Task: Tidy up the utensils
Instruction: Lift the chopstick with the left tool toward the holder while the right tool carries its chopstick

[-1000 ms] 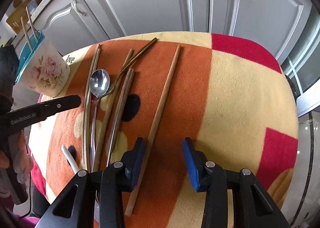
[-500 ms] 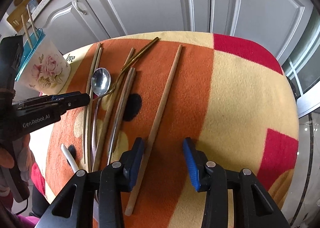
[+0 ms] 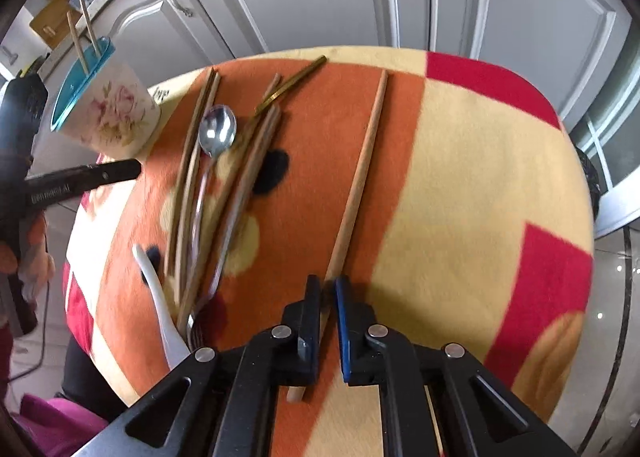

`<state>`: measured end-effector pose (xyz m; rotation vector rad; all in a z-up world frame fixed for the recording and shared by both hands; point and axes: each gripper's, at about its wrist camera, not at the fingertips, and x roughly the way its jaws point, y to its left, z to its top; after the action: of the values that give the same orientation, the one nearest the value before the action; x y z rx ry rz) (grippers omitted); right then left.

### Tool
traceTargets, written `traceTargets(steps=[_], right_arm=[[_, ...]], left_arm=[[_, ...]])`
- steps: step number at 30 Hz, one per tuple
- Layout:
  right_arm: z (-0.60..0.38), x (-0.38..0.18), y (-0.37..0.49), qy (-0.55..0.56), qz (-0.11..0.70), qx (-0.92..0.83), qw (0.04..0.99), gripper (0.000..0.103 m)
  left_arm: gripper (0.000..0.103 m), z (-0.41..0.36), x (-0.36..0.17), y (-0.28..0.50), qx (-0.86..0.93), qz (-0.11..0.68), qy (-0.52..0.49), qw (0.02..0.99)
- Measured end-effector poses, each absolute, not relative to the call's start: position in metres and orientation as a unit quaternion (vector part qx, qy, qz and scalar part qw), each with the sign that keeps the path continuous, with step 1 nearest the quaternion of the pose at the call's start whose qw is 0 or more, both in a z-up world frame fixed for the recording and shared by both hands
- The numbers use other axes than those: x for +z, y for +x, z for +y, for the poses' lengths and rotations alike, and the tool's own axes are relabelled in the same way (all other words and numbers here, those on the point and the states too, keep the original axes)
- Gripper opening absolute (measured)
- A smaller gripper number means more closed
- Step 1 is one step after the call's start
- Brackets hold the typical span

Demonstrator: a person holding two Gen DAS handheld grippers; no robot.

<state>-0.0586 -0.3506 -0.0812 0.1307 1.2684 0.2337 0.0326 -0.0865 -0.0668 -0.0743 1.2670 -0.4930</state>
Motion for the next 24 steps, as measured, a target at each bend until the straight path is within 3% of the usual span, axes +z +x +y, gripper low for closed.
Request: traceTargets(steps=[2, 5, 7, 8, 12, 14, 16, 24], right_arm=[[-0.354, -0.079, -0.066, 0.063, 0.594, 0.106, 0.795, 0.007], [-0.358, -0.077, -0.066, 0.075, 0.594, 0.092, 0.796, 0.009], [-0.361, -0.076, -0.068, 0.080, 0.593, 0.088, 0.796, 0.034], [-0.361, -0.075, -0.068, 0.080, 0.592, 0.088, 0.797, 0.036], [-0.358, -0.074, -0.061, 0.065, 0.591, 0.093, 0.799, 0.035], [-0.357, -0.075, -0.057, 0.058, 0.592, 0.099, 0.797, 0.024], [-0.351, -0.082, -0.053, 0.049, 0.596, 0.106, 0.795, 0.010], [-0.359, -0.068, -0.073, 0.065, 0.593, 0.136, 0.791, 0.006]], left_arm=[[0.001, -0.092, -0.064, 0.033, -0.236, 0.584, -0.059, 0.774], [0.014, -0.117, -0.067, 0.034, -0.237, 0.584, -0.044, 0.775], [0.016, -0.129, -0.074, 0.037, -0.221, 0.587, -0.019, 0.779], [0.016, -0.133, -0.079, 0.039, -0.216, 0.590, -0.012, 0.778], [0.016, -0.145, -0.087, 0.040, -0.204, 0.592, 0.011, 0.779], [0.009, -0.150, -0.087, 0.039, -0.209, 0.587, 0.027, 0.782], [0.009, -0.148, -0.087, 0.041, -0.214, 0.585, 0.027, 0.782], [0.003, -0.089, -0.067, 0.023, -0.220, 0.587, 0.032, 0.778]])
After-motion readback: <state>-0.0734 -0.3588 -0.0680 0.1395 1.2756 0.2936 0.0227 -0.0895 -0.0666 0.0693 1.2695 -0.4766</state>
